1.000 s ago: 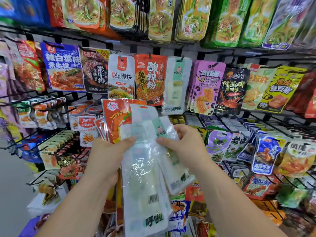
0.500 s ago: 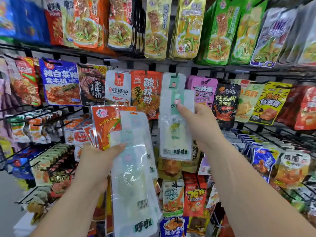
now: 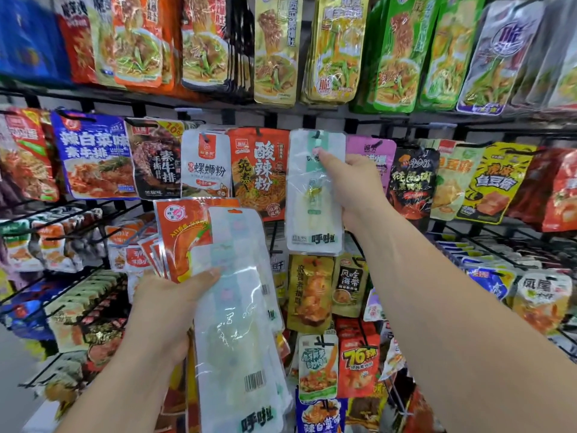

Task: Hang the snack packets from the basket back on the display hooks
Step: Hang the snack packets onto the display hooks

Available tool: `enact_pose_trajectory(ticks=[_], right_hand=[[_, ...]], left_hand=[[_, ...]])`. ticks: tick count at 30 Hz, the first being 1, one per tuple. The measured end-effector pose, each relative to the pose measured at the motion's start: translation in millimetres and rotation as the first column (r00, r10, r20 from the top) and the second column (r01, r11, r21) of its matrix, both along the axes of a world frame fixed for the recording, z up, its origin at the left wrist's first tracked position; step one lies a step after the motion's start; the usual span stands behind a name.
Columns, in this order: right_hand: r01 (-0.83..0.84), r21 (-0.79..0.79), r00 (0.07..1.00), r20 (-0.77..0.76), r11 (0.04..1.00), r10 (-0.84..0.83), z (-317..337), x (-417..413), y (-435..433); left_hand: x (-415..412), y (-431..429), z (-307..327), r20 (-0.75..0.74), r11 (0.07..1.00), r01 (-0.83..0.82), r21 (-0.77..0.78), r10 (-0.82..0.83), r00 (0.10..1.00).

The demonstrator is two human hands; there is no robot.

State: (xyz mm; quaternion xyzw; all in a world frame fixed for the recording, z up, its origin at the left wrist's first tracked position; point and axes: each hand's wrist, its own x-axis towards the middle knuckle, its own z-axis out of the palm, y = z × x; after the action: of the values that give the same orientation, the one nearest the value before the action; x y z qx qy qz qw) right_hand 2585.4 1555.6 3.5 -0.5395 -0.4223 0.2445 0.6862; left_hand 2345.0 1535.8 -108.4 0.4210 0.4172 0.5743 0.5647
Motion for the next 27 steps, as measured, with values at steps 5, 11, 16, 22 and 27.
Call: enact_pose_trajectory(ticks=[5,11,16,22,27], right_hand=[[0.147,-0.04,0.988,0.059,0.988,-0.144,-1.6,1.8,18.5],[0.344,-0.106,0.928,0.187,0.933,-0.321,3.8,3.8,31.2],[0.443,-0.098,0.866,0.302,0.891,-0.398,3.1,5.6,40.8],[0.498,-0.039,0.801,0.402,0.866,-0.443,-14.2,5.3,36.7],[0.443,0.012,0.843,0.335,0.897,-0.421,-28.6,-8.5,10.0]], left_hand=[[0.8,5.4,-1.1,-0.007,1.0,0.008,-0.011,-0.009,1.0],[-0.7,5.3,2.7,0.018,1.0,0.022,-0.021,-0.022,1.0],[-3.0,4.7,1.7,0.022,1.0,0.026,-0.002,-0.026,0.999],[-4.8,2.3,-1.2,0.037,0.999,0.026,-0.02,-0.025,0.999],[-2.8,-4.8,-1.3,0.054,0.999,0.039,-0.028,-0.037,0.998]])
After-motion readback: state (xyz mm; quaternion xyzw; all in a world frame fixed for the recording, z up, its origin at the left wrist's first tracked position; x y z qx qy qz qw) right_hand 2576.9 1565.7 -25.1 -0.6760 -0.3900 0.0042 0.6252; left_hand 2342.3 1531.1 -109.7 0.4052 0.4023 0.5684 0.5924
